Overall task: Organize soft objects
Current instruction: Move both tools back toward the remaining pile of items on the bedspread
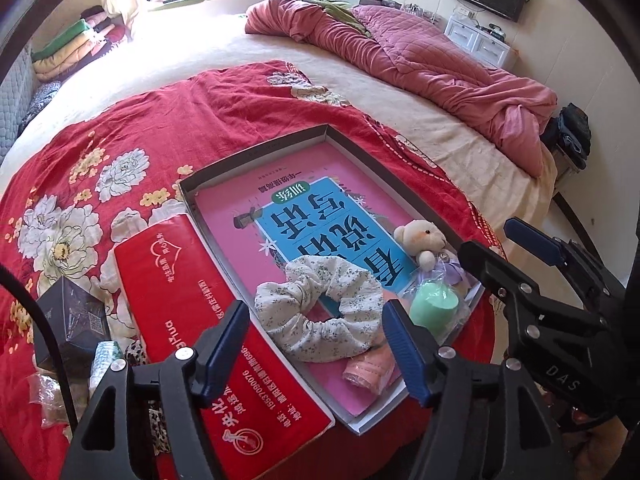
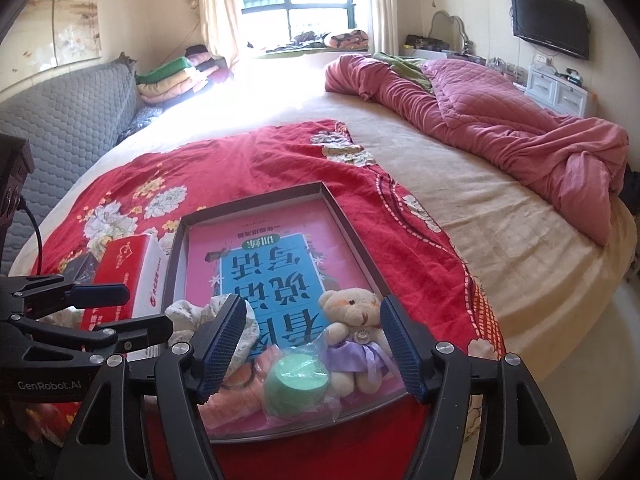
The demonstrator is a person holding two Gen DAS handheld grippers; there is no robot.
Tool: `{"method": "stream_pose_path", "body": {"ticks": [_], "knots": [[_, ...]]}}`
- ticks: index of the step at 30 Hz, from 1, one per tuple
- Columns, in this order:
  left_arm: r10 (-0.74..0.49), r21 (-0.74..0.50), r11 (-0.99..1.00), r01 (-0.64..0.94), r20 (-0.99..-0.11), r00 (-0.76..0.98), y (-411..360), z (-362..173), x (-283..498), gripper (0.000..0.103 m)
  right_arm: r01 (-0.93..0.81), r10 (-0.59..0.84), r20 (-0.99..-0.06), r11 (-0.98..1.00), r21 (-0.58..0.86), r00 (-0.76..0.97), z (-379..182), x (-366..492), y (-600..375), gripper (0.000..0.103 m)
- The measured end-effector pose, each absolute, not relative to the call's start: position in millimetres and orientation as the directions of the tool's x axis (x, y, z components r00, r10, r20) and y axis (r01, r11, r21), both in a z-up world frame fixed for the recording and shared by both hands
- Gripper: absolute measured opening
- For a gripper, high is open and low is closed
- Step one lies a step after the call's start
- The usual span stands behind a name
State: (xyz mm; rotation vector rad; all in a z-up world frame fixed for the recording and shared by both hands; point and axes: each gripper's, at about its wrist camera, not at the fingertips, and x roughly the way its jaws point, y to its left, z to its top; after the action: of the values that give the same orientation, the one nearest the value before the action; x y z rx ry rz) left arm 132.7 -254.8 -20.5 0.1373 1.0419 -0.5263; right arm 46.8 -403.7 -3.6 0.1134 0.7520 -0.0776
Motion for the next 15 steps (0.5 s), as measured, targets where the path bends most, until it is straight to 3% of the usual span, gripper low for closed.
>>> {"method": "stream_pose_path", "body": {"ticks": [15], "knots": [[-0.347, -0.113, 0.896, 0.43, -0.782, 0.518, -210, 28, 117, 0.074, 0.083, -0.051, -0.645, 0.996, 0.02, 0.763, 25, 41, -377, 0.074]]}}
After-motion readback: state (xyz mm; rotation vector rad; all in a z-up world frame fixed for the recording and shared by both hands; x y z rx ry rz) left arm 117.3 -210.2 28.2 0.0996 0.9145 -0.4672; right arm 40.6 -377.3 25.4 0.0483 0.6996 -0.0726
